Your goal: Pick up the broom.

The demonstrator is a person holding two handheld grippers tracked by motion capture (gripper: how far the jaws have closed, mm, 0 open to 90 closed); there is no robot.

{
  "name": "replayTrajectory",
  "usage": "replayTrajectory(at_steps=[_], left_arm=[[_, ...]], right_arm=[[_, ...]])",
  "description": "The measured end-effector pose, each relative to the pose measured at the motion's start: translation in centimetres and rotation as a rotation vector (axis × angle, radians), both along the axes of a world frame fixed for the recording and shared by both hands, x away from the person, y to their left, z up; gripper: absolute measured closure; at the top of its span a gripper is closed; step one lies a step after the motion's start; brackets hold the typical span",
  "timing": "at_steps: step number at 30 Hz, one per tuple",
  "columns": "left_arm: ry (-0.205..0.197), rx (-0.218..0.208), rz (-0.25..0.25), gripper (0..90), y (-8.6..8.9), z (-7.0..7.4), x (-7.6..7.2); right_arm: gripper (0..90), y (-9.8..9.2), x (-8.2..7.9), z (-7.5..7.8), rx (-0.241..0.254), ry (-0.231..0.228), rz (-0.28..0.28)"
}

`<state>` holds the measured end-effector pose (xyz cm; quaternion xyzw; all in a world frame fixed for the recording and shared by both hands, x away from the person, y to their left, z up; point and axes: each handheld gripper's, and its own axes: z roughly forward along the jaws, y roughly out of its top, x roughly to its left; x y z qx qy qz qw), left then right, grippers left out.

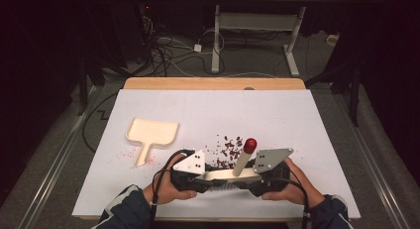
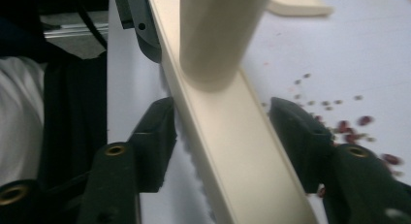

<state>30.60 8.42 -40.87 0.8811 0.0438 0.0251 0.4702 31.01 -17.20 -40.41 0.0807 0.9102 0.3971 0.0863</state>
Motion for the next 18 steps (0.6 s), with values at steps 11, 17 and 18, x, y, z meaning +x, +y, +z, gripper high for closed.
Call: replayTrajectory(at_steps=[11, 17, 18], left_arm=[[-0.066, 0.014, 0.065, 50.6, 0.7, 0.5, 0.0], [-0.194, 0.032, 0.339, 29.1, 4.0, 0.9, -0.8], [-0.200, 0.016, 0.380, 26.9, 4.9, 0.9, -1.0]], right_arm=[[67.5, 0.7, -0.2, -0.3, 0.023, 0.034, 0.058], [67.6, -0.2, 0.4, 0.4, 0.037, -0.001, -0.008], [67.6, -0.4, 0.5, 0.6, 0.040, 0.000, -0.020]])
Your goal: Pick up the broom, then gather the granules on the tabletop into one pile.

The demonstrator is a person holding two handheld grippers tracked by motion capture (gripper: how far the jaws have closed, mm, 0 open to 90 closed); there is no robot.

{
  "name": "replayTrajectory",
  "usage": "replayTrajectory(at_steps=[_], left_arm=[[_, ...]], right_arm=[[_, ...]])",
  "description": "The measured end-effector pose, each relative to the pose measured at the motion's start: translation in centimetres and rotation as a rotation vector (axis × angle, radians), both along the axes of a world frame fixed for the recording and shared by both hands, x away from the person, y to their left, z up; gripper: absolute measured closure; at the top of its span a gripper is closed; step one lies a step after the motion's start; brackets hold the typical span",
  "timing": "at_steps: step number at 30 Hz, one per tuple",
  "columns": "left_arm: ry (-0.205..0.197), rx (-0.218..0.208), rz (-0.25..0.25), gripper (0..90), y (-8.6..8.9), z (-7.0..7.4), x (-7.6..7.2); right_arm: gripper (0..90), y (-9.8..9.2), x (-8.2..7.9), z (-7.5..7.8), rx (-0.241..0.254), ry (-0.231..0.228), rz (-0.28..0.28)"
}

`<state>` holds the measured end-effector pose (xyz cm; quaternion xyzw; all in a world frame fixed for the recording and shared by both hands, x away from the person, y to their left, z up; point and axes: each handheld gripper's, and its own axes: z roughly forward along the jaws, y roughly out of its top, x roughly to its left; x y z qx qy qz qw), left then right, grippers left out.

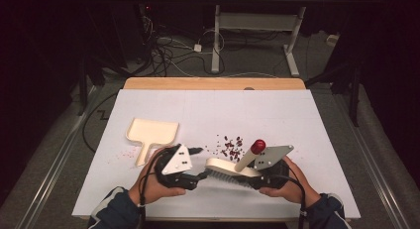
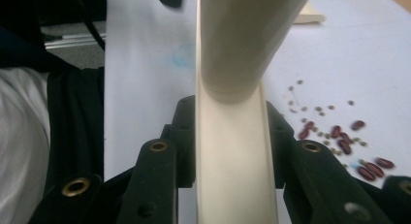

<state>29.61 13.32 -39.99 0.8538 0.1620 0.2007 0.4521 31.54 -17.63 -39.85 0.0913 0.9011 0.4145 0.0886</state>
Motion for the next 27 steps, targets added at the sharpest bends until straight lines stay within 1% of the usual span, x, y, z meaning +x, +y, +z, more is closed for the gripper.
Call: replayTrajectory(at_steps=[1, 2, 3, 4, 6, 7, 8, 9, 10, 11, 12, 13, 14, 15, 16, 17, 18, 19, 20, 21, 22, 23, 24, 25, 26, 27], left_arm=[[0.000, 0.000, 0.000, 26.7, 0.0, 0.0, 0.0], [-0.005, -0.035, 0.069, 24.6, 1.9, -0.4, -0.2], [-0.005, -0.035, 0.069, 22.9, 1.9, -0.4, -0.2], [-0.009, -0.048, 0.127, 22.1, 3.7, -1.0, -0.4], [-0.031, -0.026, 0.185, 19.9, 5.2, -1.7, -0.6], [-0.031, -0.021, 0.207, 18.8, 6.0, -2.1, -0.7], [-0.031, -0.021, 0.207, 18.8, 6.0, -2.1, -0.7], [-0.033, -0.016, 0.227, 18.8, 6.6, -2.5, -0.8], [-0.035, -0.014, 0.248, 18.8, 7.2, -2.9, -0.9], [-0.026, -0.016, 0.269, 18.6, 7.8, -3.2, -1.0], [-0.015, -0.019, 0.284, 18.6, 8.3, -3.5, -1.1], [-0.009, -0.021, 0.297, 18.6, 8.7, -3.8, -1.2], [-0.001, -0.024, 0.310, 18.6, 9.0, -4.1, -1.4], [0.008, -0.016, 0.312, 18.6, 9.2, -4.4, -1.5], [-0.004, -0.006, 0.311, 18.6, 9.4, -4.6, -1.7], [0.003, -0.001, 0.313, 18.6, 9.6, -4.8, -1.9], [0.013, 0.005, 0.314, 18.6, 9.7, -5.1, -2.0], [0.019, 0.021, 0.311, 18.6, 9.7, -5.4, -2.1], [0.040, 0.029, 0.308, 18.6, 9.7, -5.6, -2.3], [0.030, 0.045, 0.304, 18.6, 9.6, -5.7, -2.3], [0.043, 0.048, 0.305, 18.6, 9.5, -5.8, -2.4], [0.047, 0.045, 0.303, 18.6, 9.5, -5.9, -2.3], [0.049, 0.047, 0.304, 18.6, 9.4, -6.0, -2.3], [0.051, 0.056, 0.306, 18.6, 9.3, -6.0, -2.3], [0.039, 0.063, 0.304, 18.7, 9.3, -6.0, -2.3], [0.051, 0.065, 0.308, 18.6, 9.3, -6.2, -2.3]], right_arm=[[67.6, -0.2, 0.1, 0.1, 0.004, 0.001, -0.011], [67.5, -0.5, 0.2, 0.3, 0.004, -0.006, -0.030], [67.5, -0.7, 0.3, 0.4, 0.007, -0.015, -0.053], [67.5, -0.9, 0.4, 0.6, 0.013, -0.021, -0.077], [67.5, -1.3, 0.7, 1.0, 0.029, -0.033, -0.130], [67.4, -1.6, 0.9, 1.1, 0.039, -0.036, -0.154], [67.4, -1.6, 0.9, 1.1, 0.039, -0.036, -0.154], [67.4, -1.9, 1.0, 1.2, 0.045, -0.043, -0.174], [67.4, -2.2, 1.1, 1.3, 0.054, -0.046, -0.203], [67.5, -2.8, 1.4, 1.5, 0.050, -0.068, -0.255], [67.5, -3.1, 1.5, 1.6, 0.043, -0.082, -0.286], [67.5, -3.1, 1.5, 1.6, 0.043, -0.082, -0.286], [67.5, -3.6, 1.8, 1.7, 0.025, -0.101, -0.342], [67.5, -3.9, 2.0, 1.7, 0.017, -0.114, -0.371], [67.5, -3.9, 2.0, 1.7, 0.017, -0.114, -0.371], [67.5, -4.5, 2.4, 1.7, 0.012, -0.124, -0.423], [67.5, -4.8, 2.6, 1.6, 0.016, -0.124, -0.442], [67.5, -4.8, 2.6, 1.6, 0.016, -0.124, -0.442], [67.6, -5.1, 2.8, 1.6, 0.015, -0.128, -0.457], [67.6, -5.3, 3.0, 1.6, 0.012, -0.133, -0.477], [67.6, -5.7, 3.3, 1.6, 0.003, -0.145, -0.503], [67.6, -5.7, 3.3, 1.6, 0.003, -0.145, -0.503], [67.6, -6.1, 3.6, 1.5, 0.000, -0.158, -0.536], [67.6, -6.1, 3.6, 1.5, 0.000, -0.158, -0.536], [67.6, -6.2, 3.7, 1.5, 0.002, -0.156, -0.544], [67.6, -6.4, 4.1, 1.3, 0.002, -0.167, -0.560]])
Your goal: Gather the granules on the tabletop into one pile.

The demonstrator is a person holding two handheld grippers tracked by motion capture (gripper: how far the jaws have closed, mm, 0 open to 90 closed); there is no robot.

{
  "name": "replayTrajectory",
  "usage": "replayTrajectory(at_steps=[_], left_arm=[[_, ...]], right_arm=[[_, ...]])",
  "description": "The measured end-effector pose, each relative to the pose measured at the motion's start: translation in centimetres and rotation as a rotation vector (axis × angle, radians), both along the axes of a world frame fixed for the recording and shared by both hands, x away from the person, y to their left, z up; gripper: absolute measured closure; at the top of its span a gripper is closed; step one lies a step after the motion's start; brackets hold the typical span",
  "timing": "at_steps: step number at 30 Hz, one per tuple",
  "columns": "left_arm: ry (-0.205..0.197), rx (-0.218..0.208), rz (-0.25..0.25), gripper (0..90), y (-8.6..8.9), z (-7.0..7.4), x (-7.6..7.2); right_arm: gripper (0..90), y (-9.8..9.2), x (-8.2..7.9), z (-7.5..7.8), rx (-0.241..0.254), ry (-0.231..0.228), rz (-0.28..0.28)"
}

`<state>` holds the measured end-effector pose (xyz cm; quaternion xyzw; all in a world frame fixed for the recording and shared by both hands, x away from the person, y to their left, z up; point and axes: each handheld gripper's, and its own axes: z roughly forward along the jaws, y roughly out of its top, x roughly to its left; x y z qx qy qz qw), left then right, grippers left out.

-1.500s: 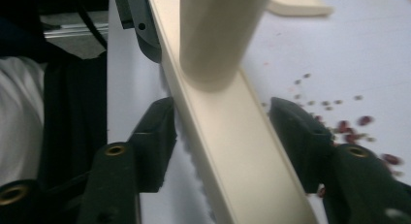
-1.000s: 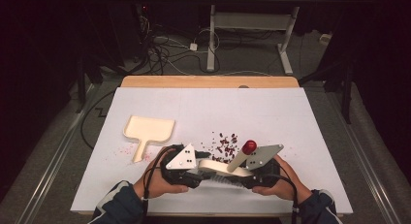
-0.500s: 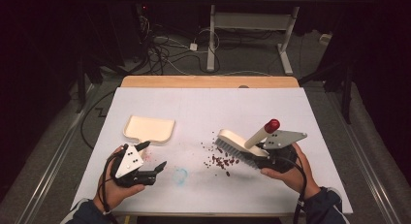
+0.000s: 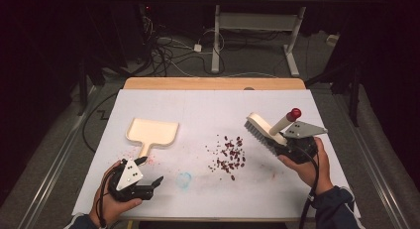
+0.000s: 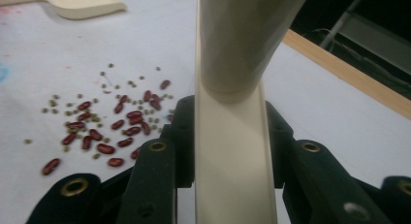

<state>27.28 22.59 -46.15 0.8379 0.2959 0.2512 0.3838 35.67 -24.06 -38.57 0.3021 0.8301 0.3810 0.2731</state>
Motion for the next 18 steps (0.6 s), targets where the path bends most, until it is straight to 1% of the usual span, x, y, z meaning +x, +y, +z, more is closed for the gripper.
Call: replayTrajectory(at_steps=[1, 3, 4, 5, 6, 8, 10, 13, 14, 15, 16, 17, 18], left_arm=[[0.002, 0.007, 0.005, 18.6, 0.0, -0.1, 0.0], [0.011, -0.004, 0.011, 18.6, 0.2, -0.2, 0.2], [0.010, 0.000, 0.021, 18.6, 0.3, -0.2, 0.3], [0.010, 0.000, 0.021, 18.6, 0.3, -0.2, 0.3], [0.001, 0.004, 0.021, 18.6, 0.4, -0.2, 0.3], [0.014, -0.007, 0.026, 18.6, 0.4, -0.2, 0.3], [0.015, -0.004, 0.025, 18.6, 0.3, -0.2, 0.3], [0.016, 0.002, 0.016, 18.6, 0.1, -0.2, 0.4], [0.019, 0.005, 0.013, 18.7, 0.0, -0.2, 0.5], [0.009, 0.016, 0.009, 18.7, 0.0, -0.2, 0.6], [0.009, 0.019, 0.007, 18.7, -0.1, -0.3, 0.6], [0.022, 0.018, 0.008, 18.7, -0.2, -0.3, 0.6], [0.026, 0.020, 0.005, 18.6, -0.2, -0.4, 0.6]], right_arm=[[67.6, 0.0, 0.0, 0.0, 0.000, 0.000, 0.000], [67.6, 0.0, 0.5, -0.3, -0.024, 0.000, -0.020], [67.6, 0.2, 1.3, -0.7, -0.045, -0.007, -0.035], [67.6, 0.2, 1.3, -0.7, -0.045, -0.007, -0.035], [67.6, 0.3, 1.8, -0.8, -0.051, -0.008, -0.043], [67.6, 0.6, 2.9, -1.2, -0.069, -0.021, -0.068], [67.6, 0.8, 3.7, -1.5, -0.082, -0.021, -0.084], [67.7, 1.6, 5.1, -2.1, -0.127, -0.053, -0.118], [67.7, 2.3, 6.0, -2.5, -0.156, -0.061, -0.120], [67.7, 2.3, 6.0, -2.5, -0.156, -0.061, -0.120], [67.6, 3.0, 6.8, -3.2, -0.170, -0.051, -0.123], [67.6, 3.0, 6.8, -3.2, -0.170, -0.051, -0.123], [67.7, 3.4, 7.1, -3.6, -0.178, -0.045, -0.127]])
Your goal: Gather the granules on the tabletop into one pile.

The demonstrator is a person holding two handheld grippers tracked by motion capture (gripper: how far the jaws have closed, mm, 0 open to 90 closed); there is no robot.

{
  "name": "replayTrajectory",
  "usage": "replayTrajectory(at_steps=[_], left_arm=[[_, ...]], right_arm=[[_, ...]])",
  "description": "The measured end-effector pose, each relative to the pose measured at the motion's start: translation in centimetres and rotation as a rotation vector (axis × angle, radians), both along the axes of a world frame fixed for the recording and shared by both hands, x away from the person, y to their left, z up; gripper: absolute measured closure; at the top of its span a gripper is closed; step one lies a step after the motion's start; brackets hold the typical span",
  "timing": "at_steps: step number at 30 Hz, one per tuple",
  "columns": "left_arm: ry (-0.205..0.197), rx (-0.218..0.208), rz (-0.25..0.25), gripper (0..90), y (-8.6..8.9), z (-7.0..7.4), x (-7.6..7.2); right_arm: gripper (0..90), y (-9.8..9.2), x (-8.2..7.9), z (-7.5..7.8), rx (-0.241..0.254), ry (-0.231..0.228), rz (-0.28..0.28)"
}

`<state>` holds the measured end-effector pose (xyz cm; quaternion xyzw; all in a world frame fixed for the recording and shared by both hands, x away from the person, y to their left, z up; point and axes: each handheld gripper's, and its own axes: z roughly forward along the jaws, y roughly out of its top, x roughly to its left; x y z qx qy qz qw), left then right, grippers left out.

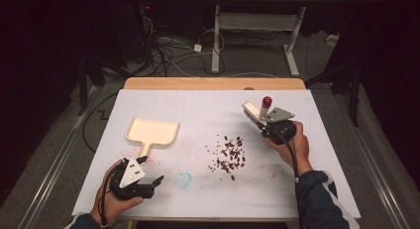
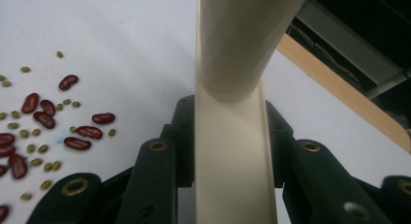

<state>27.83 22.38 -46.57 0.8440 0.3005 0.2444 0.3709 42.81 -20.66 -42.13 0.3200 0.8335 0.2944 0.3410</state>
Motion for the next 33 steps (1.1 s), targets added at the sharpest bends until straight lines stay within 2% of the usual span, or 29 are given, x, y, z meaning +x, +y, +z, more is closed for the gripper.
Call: replayTrajectory(at_steps=[2, 3, 6, 8, 11, 13, 14, 15, 16, 21, 22, 25, 26, 28, 30, 33], left_arm=[[0.006, 0.007, -0.001, 18.6, 0.0, -0.1, 0.0], [0.009, 0.007, -0.001, 18.6, 0.0, -0.1, 0.0], [0.007, 0.007, -0.003, 18.7, 0.0, -0.1, 0.1], [0.005, 0.013, -0.007, 18.7, -0.1, -0.1, 0.1], [0.009, 0.043, -0.011, 19.2, -0.3, -0.3, 0.1], [0.016, 0.046, -0.015, 19.2, -0.3, -0.4, 0.2], [0.006, 0.052, -0.019, 19.2, -0.3, -0.4, 0.2], [0.005, 0.052, -0.020, 19.2, -0.3, -0.3, 0.2], [0.003, 0.052, -0.020, 19.2, -0.3, -0.3, 0.2], [0.013, 0.054, -0.021, 19.2, -0.4, -0.3, 0.1], [0.016, 0.055, -0.023, 19.2, -0.4, -0.3, 0.1], [0.017, 0.060, -0.022, 19.3, -0.4, -0.4, 0.1], [0.015, 0.061, -0.022, 19.3, -0.5, -0.4, 0.1], [0.014, 0.060, -0.023, 19.3, -0.4, -0.3, 0.0], [0.015, 0.056, -0.022, 19.3, -0.4, -0.3, 0.0], [0.020, 0.058, -0.022, 19.4, -0.5, -0.4, 0.1]], right_arm=[[67.7, 1.4, 0.7, -0.8, -0.031, 0.007, 0.004], [67.7, 1.4, 0.7, -0.8, -0.031, 0.007, 0.004], [67.7, 3.1, 1.0, -1.3, -0.051, 0.011, 0.020], [67.7, 4.3, 0.8, -1.8, -0.060, 0.014, 0.051], [67.5, 6.2, -0.1, -2.7, -0.102, 0.010, 0.087], [67.5, 6.8, -0.6, -2.9, -0.100, 0.005, 0.118], [67.5, 7.6, -1.1, -3.0, -0.087, 0.003, 0.166], [67.5, 7.6, -1.1, -3.0, -0.087, 0.003, 0.166], [67.5, 8.1, -1.4, -3.0, -0.100, 0.000, 0.190], [67.2, 8.5, -2.1, -3.2, -0.087, 0.016, 0.268], [67.1, 8.4, -2.5, -3.3, -0.081, 0.015, 0.324], [67.0, 8.3, -2.8, -3.4, -0.101, 0.007, 0.350], [66.9, 8.2, -3.0, -3.3, -0.108, 0.019, 0.379], [66.9, 8.0, -3.1, -3.3, -0.104, 0.021, 0.386], [66.9, 7.5, -3.5, -3.1, -0.075, 0.036, 0.423], [66.9, 7.0, -4.5, -2.8, -0.059, 0.053, 0.464]])
